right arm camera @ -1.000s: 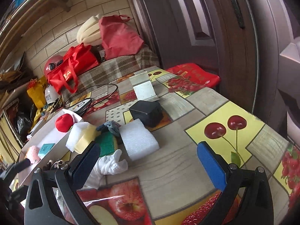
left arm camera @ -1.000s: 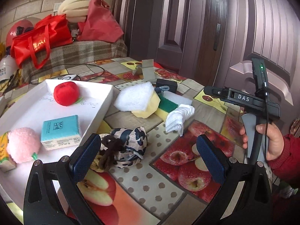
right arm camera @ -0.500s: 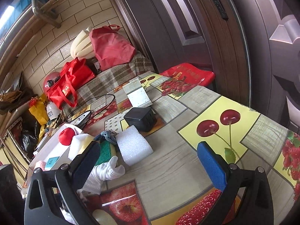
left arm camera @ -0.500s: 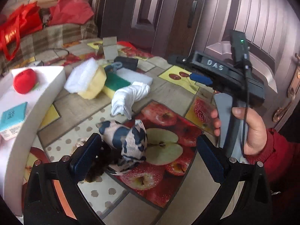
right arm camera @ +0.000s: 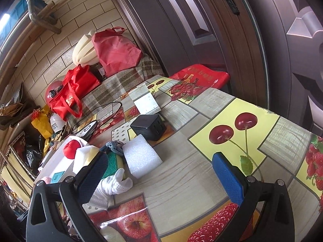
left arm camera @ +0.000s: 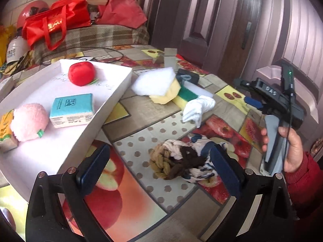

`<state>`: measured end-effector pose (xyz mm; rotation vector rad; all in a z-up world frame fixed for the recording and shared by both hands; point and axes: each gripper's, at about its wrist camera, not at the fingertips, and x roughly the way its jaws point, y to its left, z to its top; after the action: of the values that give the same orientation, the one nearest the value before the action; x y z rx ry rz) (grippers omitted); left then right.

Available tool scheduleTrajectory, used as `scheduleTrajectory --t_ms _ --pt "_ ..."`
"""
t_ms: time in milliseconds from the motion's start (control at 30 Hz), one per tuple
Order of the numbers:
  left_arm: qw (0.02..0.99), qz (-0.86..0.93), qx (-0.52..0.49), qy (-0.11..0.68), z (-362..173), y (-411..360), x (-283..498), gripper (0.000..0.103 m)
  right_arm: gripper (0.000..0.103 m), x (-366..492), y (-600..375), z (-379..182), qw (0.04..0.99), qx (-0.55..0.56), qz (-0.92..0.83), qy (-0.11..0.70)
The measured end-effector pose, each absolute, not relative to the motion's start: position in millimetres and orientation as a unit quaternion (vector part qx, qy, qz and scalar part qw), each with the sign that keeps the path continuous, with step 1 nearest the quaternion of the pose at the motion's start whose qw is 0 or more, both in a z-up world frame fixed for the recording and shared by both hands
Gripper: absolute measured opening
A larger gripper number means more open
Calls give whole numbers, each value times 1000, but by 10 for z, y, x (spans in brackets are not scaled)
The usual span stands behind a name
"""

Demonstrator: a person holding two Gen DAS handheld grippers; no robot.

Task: Organize soft objects
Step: 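Grasp the braided rope bundle with the left tool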

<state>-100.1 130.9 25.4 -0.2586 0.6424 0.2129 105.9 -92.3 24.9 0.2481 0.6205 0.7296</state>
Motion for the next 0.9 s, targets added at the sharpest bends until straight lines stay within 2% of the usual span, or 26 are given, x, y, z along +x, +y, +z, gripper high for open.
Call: scheduleTrajectory --t_ms 167,267,333,400,500,533,733,900 --pt "921 122 -83 360 165 1188 -749 86 103 1074 -918 252 880 119 349 300" --pt "913 104 -72 387 89 1128 -598 74 103 1079 -919 249 880 117 349 301" --pt "910 88 -67 399 50 1102 -550 53 103 1080 -918 251 880 117 348 300" --pt "911 82 -63 399 51 1078 -544 49 103 1080 -916 251 880 117 348 300" --pt "917 77 -63 387 84 1063 -584 32 103 1080 -915 251 880 117 348 300" --pt "920 80 -63 378 109 1063 -611 23 103 1079 -915 251 880 117 348 300" --pt "948 96 -76 294 314 1108 -907 21 103 1062 -903 271 881 110 354 294" --pt "955 117 -73 262 388 1166 -1058 21 103 960 -777 336 880 72 376 283"
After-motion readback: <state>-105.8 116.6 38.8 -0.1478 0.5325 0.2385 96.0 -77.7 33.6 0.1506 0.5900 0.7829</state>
